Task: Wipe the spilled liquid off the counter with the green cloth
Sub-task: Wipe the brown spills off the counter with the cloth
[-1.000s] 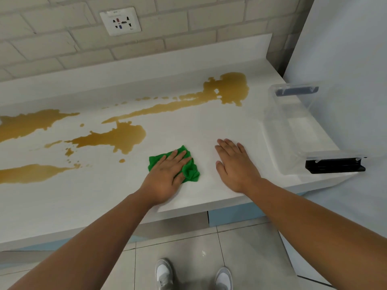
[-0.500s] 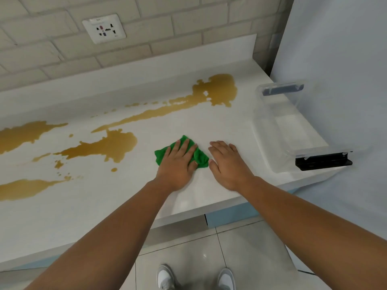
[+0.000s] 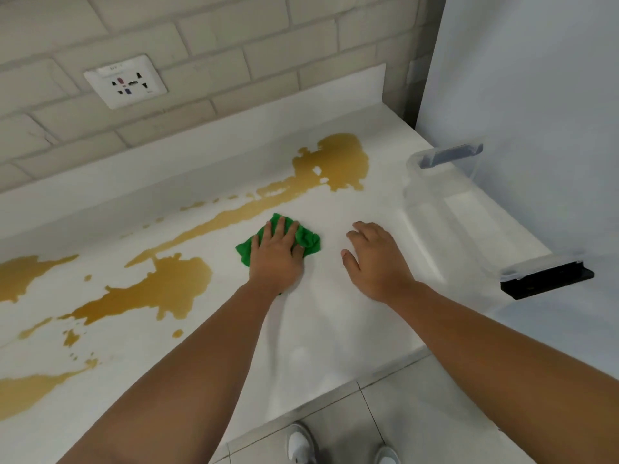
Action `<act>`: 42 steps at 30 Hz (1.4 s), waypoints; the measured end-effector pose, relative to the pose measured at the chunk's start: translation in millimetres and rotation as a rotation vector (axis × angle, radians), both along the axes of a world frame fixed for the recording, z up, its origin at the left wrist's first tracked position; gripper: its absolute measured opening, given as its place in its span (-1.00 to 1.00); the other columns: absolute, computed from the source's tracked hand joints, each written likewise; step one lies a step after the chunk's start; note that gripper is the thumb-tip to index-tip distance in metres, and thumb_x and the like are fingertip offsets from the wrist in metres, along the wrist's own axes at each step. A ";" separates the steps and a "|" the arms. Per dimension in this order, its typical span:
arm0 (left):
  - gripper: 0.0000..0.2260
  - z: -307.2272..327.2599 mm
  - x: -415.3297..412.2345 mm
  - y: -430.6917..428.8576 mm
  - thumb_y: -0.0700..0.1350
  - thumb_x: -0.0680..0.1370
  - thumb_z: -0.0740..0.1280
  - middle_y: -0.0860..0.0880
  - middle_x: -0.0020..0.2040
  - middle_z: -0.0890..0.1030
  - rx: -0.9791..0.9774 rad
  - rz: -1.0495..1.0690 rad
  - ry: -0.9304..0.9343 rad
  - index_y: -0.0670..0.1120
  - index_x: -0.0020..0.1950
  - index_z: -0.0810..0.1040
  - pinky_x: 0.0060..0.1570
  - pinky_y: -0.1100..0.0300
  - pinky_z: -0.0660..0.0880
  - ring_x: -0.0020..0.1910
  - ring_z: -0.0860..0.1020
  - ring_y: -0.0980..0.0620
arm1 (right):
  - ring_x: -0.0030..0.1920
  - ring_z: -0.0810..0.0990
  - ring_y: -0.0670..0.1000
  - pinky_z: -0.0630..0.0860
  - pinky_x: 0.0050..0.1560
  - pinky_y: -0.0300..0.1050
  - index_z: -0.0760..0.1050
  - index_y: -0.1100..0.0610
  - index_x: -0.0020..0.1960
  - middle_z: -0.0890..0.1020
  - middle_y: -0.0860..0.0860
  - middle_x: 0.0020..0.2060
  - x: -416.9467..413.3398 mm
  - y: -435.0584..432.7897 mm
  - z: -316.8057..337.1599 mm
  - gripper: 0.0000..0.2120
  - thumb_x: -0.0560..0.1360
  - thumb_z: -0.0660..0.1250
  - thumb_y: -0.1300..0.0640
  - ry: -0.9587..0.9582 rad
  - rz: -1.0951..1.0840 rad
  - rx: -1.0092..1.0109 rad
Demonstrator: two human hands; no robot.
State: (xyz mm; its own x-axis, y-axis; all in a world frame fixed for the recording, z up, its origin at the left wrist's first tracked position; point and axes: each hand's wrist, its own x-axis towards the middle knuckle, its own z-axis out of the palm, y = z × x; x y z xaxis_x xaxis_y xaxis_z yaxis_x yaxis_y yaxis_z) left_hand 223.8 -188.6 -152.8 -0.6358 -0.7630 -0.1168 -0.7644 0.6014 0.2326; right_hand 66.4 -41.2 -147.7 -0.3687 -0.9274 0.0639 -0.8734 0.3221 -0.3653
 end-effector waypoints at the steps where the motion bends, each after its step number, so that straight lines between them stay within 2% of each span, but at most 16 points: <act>1: -0.51 0.5 -6.4 5.4 0.05 0.67 0.05 0.00 0.62 0.00 0.009 -0.099 0.014 0.08 0.61 0.06 0.53 -0.11 -0.13 0.59 -0.09 -0.08 | 0.36 0.42 0.21 0.34 0.40 0.12 0.51 0.26 0.30 0.49 0.21 0.35 0.1 -3.2 -1.5 -0.42 0.55 0.00 -0.10 0.004 -0.006 -0.010; 3: -0.52 -0.6 -5.5 7.7 0.07 0.67 0.05 0.04 0.62 -0.01 0.043 -0.316 0.041 0.11 0.60 0.07 0.53 -0.05 -0.18 0.59 -0.11 -0.03 | 0.39 0.39 0.20 0.31 0.42 0.12 0.49 0.25 0.33 0.48 0.19 0.37 -4.2 -10.6 -4.1 -0.39 0.53 -0.01 -0.12 -0.001 -0.019 -0.010; 6: -0.50 -3.2 19.7 -16.2 0.15 0.63 0.00 0.11 0.60 0.03 0.121 -0.505 0.104 0.13 0.58 0.13 0.54 0.02 -0.16 0.59 -0.09 0.07 | 0.53 0.21 0.14 0.15 0.53 0.06 0.37 0.21 0.45 0.33 0.14 0.50 -16.9 -14.4 -5.6 -0.29 0.51 -0.05 -0.22 -0.037 -0.010 0.019; 8: -0.51 -5.2 31.5 -44.8 0.15 0.64 -0.01 0.12 0.59 0.06 0.116 -0.500 0.125 0.13 0.57 0.16 0.55 0.02 -0.12 0.58 -0.05 0.08 | 0.56 0.11 0.08 0.08 0.56 0.01 0.31 0.19 0.49 0.24 0.09 0.54 -21.0 -13.8 -7.3 -0.25 0.50 -0.08 -0.27 -0.055 -0.024 0.028; 10: -0.55 -7.9 26.7 -73.4 0.06 0.68 0.07 0.08 0.60 0.08 0.072 -0.417 0.123 0.08 0.58 0.17 0.55 0.01 -0.10 0.59 -0.03 0.04 | 0.57 0.08 0.06 0.05 0.56 -0.02 0.30 0.17 0.50 0.22 0.07 0.55 -18.5 -14.1 -10.4 -0.24 0.50 -0.06 -0.30 -0.029 -0.039 0.013; 14: -0.54 -5.0 -22.0 -94.1 -0.04 0.68 0.06 0.00 0.61 0.08 -0.002 -0.213 0.097 0.00 0.59 0.13 0.54 -0.02 -0.09 0.59 -0.01 -0.05 | 0.56 0.11 0.05 0.07 0.55 -0.07 0.35 0.17 0.46 0.27 0.06 0.53 -12.9 -15.9 -13.5 -0.29 0.52 0.01 -0.29 -0.012 -0.076 -0.038; 16: -0.54 -5.4 -45.5 -84.6 -0.05 0.68 0.06 0.00 0.61 0.10 -0.010 -0.222 0.122 0.00 0.59 0.14 0.54 -0.05 -0.08 0.59 0.00 -0.06 | 0.56 0.13 0.03 0.05 0.53 -0.13 0.36 0.17 0.47 0.30 0.05 0.52 -13.0 -14.8 -13.1 -0.29 0.52 0.03 -0.30 -0.028 -0.090 -0.065; 19: -0.55 -6.2 -53.9 -56.7 -0.05 0.68 0.09 0.05 0.60 0.13 0.028 -0.467 0.178 0.03 0.58 0.17 0.55 -0.04 -0.09 0.59 0.00 -0.01 | 0.54 0.18 0.04 0.04 0.52 -0.17 0.38 0.21 0.45 0.34 0.08 0.50 -12.8 -13.0 -18.0 -0.25 0.52 0.08 -0.34 -0.005 -0.110 -0.098; 21: -0.55 -6.7 -38.3 -50.5 -0.05 0.67 0.13 0.08 0.59 0.14 0.080 -0.634 0.180 0.06 0.57 0.20 0.55 -0.01 -0.09 0.58 0.00 0.03 | 0.54 0.19 0.06 0.09 0.53 -0.12 0.39 0.23 0.44 0.36 0.10 0.48 -12.5 -11.9 -21.4 -0.19 0.50 0.10 -0.41 0.013 -0.107 -0.110; 23: -0.55 -8.8 -16.9 -64.3 -0.04 0.66 0.13 0.10 0.58 0.16 0.107 -0.696 0.206 0.09 0.56 0.22 0.55 0.01 -0.06 0.58 0.02 0.06 | 0.55 0.15 0.05 0.10 0.55 -0.05 0.37 0.22 0.46 0.31 0.08 0.51 -12.7 -11.2 -21.7 -0.13 0.47 0.08 -0.46 0.022 -0.111 -0.078; 27: -0.52 -12.1 -1.9 -120.3 -0.01 0.61 0.09 0.02 0.57 0.22 0.003 -0.479 0.209 0.01 0.56 0.26 0.54 -0.04 0.05 0.57 0.12 0.00 | 0.59 -0.03 0.01 -0.02 0.57 0.01 0.21 0.14 0.55 0.11 0.03 0.59 -12.2 -14.7 -12.5 -0.08 0.46 -0.06 -0.51 0.050 -0.122 0.043; 30: -0.53 -9.8 -27.2 -146.9 -0.06 0.66 0.07 -0.03 0.60 0.14 -0.052 -0.261 0.117 -0.04 0.59 0.16 0.54 -0.03 0.00 0.58 0.08 -0.06 | 0.59 -0.19 -0.01 -0.15 0.58 -0.01 0.06 0.11 0.60 -0.05 0.01 0.61 -11.8 -20.5 -9.5 -0.08 0.47 -0.11 -0.50 0.070 -0.123 0.121; 33: -0.52 -6.1 -60.8 -142.3 -0.04 0.66 0.03 -0.04 0.61 0.09 -0.070 -0.195 0.070 -0.03 0.60 0.11 0.54 -0.07 -0.02 0.58 0.04 -0.10 | 0.58 -0.28 -0.04 -0.19 0.58 0.00 -0.04 0.08 0.61 -0.13 -0.01 0.61 -13.5 -24.0 -9.2 -0.08 0.48 -0.14 -0.51 0.097 -0.116 0.171; 37: -0.51 -3.3 -69.3 -104.8 0.00 0.66 0.08 0.01 0.61 0.09 -0.051 -0.427 0.109 0.02 0.60 0.12 0.55 -0.02 -0.05 0.59 0.01 -0.03 | 0.58 -0.27 -0.04 -0.19 0.58 -0.01 -0.04 0.09 0.62 -0.13 -0.01 0.61 -12.7 -23.3 -6.4 -0.10 0.49 -0.12 -0.49 0.092 -0.118 0.175; 39: -0.50 -4.4 -49.9 -94.7 0.05 0.66 0.09 0.07 0.60 0.07 -0.007 -0.571 0.107 0.06 0.60 0.12 0.55 0.02 -0.09 0.59 -0.02 0.03 | 0.58 -0.27 -0.05 -0.18 0.58 -0.01 -0.05 0.09 0.62 -0.12 -0.01 0.61 -12.6 -23.0 -6.0 -0.10 0.49 -0.12 -0.49 0.094 -0.117 0.177; 42: -0.50 -7.7 -9.8 -106.0 0.11 0.63 0.09 0.11 0.58 0.13 0.051 -0.685 0.143 0.09 0.58 0.18 0.55 0.02 -0.03 0.58 0.03 0.05 | 0.57 -0.27 -0.06 -0.18 0.58 -0.01 -0.04 0.08 0.62 -0.13 -0.01 0.61 -12.7 -23.3 -6.7 -0.09 0.49 -0.12 -0.50 0.082 -0.118 0.179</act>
